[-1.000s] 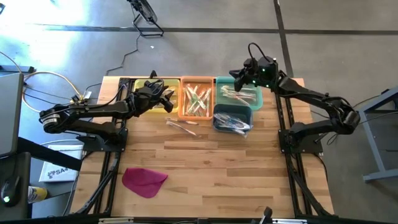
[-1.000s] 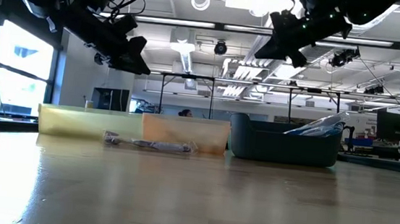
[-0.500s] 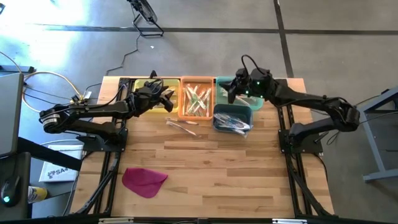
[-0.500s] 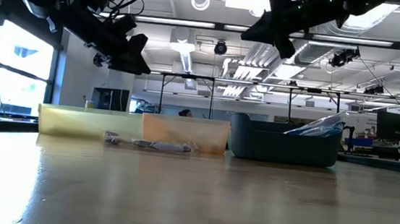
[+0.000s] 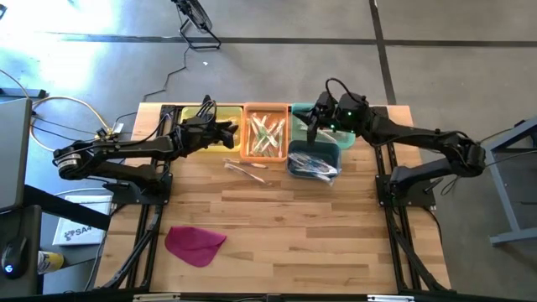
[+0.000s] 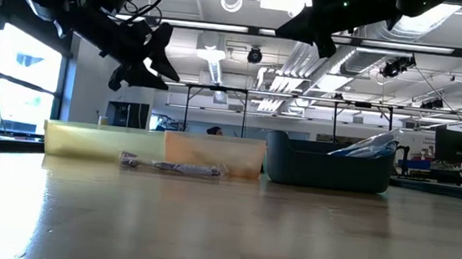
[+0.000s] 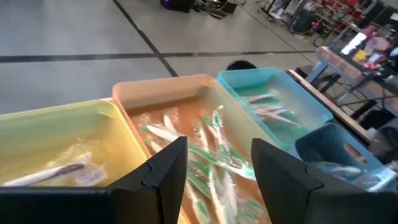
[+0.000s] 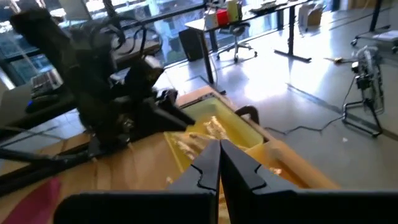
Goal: Pick & Place Toothbrushes
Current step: Put the violet toothbrush into the yellow bin
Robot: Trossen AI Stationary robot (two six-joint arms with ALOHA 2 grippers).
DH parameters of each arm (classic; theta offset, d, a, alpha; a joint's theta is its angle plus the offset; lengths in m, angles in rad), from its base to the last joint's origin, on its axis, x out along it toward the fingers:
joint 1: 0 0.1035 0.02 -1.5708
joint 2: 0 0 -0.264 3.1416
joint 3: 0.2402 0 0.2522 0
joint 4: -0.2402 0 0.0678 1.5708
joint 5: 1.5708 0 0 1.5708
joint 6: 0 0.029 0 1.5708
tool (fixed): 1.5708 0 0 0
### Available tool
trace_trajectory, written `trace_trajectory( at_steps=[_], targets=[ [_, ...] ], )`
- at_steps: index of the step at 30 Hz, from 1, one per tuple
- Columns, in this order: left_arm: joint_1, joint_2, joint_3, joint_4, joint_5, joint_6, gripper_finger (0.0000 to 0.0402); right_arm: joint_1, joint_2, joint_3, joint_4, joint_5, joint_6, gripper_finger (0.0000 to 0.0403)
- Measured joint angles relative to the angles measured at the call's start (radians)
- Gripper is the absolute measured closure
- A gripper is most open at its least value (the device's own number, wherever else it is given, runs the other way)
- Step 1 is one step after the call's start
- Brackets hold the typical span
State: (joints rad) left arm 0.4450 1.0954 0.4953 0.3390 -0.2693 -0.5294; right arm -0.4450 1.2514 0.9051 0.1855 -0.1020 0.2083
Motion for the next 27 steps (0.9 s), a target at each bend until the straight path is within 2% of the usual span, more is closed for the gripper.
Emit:
trace_trajectory(
  at_steps=[5,13,21,27],
  targets=[
    [0.0,0.0,0.0,0.001,0.048,-0.001,0.0226,-0.054,0.0,0.0,0.055,0.0,-0.003,0.04],
    [0.0,0.0,0.0,0.002,0.069,-0.065,0.0226,-0.118,0.0,0.0,0.088,0.0,-0.003,0.04],
    [0.0,0.0,0.0,0.002,0.103,-0.211,0.0226,-0.127,0.0,0.0,0.089,-0.002,-0.003,0.04],
    [0.0,0.0,0.0,0.002,0.103,-0.236,0.0226,-0.125,0.0,0.0,0.088,-0.004,0.0,0.04]
  ],
)
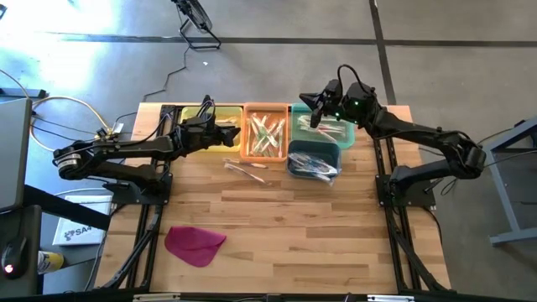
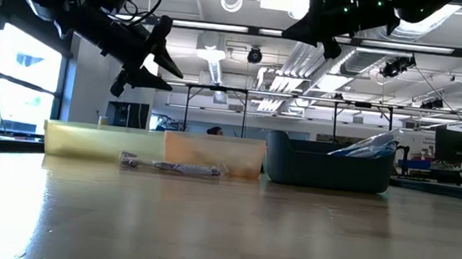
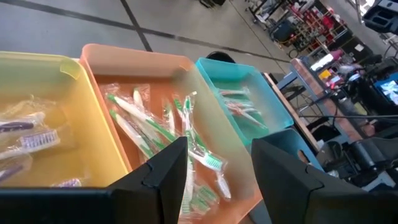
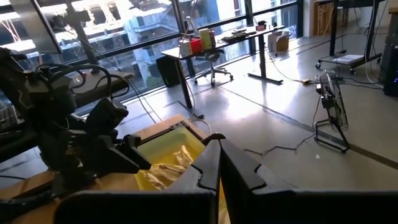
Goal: Pick & Place Toothbrushes
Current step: Put the violet toothbrush into the yellow bin
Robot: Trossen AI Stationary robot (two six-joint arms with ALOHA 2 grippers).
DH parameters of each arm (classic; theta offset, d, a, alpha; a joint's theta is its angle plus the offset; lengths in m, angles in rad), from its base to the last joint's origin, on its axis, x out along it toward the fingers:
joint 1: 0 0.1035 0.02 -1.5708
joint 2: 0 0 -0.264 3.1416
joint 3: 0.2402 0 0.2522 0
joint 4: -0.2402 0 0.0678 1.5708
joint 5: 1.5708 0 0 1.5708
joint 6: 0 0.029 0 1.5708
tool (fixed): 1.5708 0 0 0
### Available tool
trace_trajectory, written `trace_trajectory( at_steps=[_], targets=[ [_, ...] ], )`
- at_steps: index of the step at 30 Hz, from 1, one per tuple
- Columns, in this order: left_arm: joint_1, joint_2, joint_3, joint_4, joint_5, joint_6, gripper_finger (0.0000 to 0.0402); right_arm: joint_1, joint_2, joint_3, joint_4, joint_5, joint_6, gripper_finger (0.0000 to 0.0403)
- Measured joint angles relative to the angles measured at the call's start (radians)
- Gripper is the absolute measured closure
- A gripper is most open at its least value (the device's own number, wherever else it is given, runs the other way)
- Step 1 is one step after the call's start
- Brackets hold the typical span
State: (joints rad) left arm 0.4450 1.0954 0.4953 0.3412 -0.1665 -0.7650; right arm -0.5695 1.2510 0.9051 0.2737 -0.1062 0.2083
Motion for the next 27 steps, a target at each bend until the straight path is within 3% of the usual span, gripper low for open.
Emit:
trace_trajectory(
  at_steps=[27],
  targets=[
    [0.0,0.0,0.0,-0.003,0.026,0.0,0.0226,0.022,0.0,0.0,-0.013,0.0,-0.014,0.0401]
  ],
)
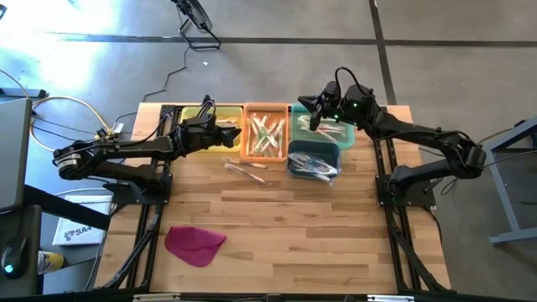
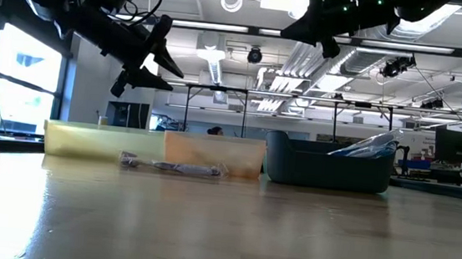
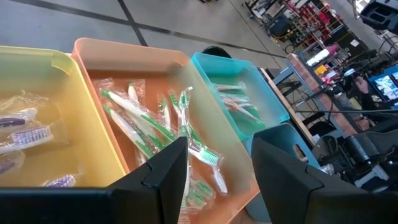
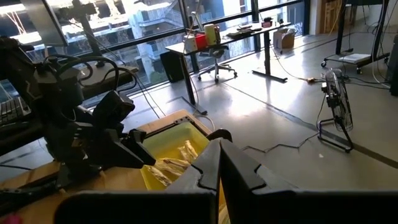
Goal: Pick & Place Toothbrushes
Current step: Put the violet toothbrush into the yellow bin
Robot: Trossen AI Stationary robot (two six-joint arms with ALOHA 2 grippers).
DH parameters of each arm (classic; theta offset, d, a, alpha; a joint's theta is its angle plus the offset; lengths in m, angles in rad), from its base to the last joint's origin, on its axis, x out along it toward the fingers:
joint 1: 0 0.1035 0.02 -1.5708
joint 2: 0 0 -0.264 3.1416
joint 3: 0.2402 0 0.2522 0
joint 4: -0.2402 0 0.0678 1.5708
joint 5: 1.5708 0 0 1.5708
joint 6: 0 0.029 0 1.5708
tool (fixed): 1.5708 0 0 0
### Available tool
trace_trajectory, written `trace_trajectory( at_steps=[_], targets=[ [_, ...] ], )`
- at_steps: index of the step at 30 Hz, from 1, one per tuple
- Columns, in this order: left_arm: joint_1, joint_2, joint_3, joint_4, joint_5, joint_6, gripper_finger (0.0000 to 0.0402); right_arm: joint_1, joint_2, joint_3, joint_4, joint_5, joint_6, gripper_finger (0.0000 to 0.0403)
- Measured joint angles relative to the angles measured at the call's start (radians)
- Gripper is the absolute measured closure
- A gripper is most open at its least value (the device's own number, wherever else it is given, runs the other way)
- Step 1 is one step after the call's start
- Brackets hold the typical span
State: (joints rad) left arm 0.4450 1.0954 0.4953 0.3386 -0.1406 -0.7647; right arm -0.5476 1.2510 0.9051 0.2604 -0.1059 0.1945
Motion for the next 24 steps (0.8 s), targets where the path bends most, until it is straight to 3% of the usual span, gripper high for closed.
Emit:
trace_trajectory(
  at_steps=[24],
  targets=[
    [0.0,0.0,0.0,0.067,-0.011,0.032,0.0226,0.0,-0.012,0.0,0.004,0.007,-0.012,0.0401]
  ],
)
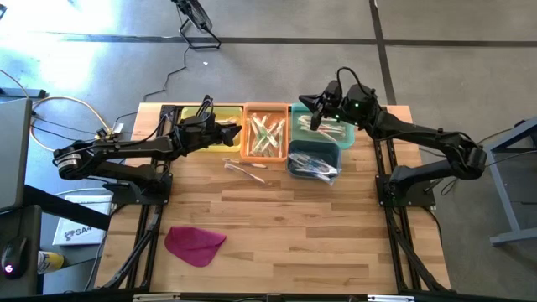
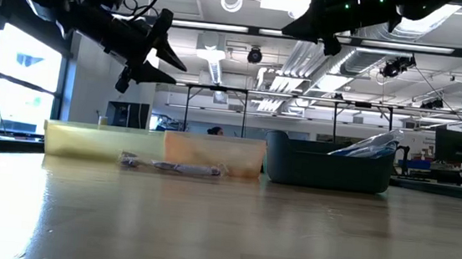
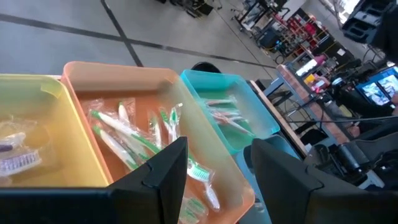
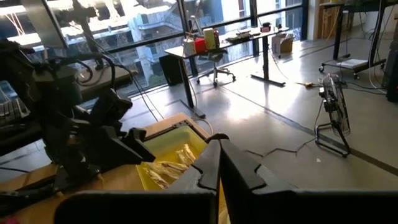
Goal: Pick & Place Toothbrushes
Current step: Put the violet toothbrush into the yellow bin
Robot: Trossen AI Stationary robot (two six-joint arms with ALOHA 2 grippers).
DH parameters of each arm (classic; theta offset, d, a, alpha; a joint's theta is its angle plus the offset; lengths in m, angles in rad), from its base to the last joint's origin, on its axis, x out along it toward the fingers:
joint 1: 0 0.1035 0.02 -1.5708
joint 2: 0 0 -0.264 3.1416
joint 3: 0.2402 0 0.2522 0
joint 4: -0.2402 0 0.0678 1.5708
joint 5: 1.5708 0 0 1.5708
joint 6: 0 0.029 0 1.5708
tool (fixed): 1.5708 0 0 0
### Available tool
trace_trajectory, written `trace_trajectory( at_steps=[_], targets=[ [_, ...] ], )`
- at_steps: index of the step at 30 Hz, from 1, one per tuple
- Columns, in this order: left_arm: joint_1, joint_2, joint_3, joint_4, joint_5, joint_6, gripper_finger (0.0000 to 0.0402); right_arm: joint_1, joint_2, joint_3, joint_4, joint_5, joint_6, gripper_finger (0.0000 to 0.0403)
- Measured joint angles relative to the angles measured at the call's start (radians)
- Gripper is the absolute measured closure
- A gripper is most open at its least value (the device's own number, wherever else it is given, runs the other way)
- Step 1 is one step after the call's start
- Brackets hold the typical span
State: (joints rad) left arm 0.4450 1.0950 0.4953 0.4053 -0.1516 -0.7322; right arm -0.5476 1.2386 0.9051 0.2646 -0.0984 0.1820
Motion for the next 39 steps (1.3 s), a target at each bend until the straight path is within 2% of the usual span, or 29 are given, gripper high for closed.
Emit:
trace_trajectory(
  at_steps=[13,20,24,32,35,39],
  targets=[
    [0.0,0.0,0.0,-0.001,0.014,-0.013,0.0226,0.0,-0.167,0.0,-0.05,-0.004,-0.029,0.04],
    [0.0,0.0,0.058,-0.017,0.179,0.166,0.0226,-0.006,-0.172,0.0,-0.058,-0.004,-0.03,0.04],
    [0.0,0.0,0.147,-0.154,0.191,0.291,0.0226,-0.012,-0.169,0.0,-0.083,0.011,-0.035,0.04],
    [0.0,0.0,0.364,-0.548,0.174,0.573,0.0226,-0.011,-0.169,0.0,-0.118,0.048,-0.056,0.04],
    [0.0,0.0,0.418,-0.635,0.173,0.662,0.0226,-0.011,-0.169,0.0,-0.126,0.047,-0.056,0.04],
    [0.0,0.0,0.456,-0.671,0.173,0.704,0.0226,-0.011,-0.169,0.0,-0.145,0.048,-0.056,0.04]
  ],
)
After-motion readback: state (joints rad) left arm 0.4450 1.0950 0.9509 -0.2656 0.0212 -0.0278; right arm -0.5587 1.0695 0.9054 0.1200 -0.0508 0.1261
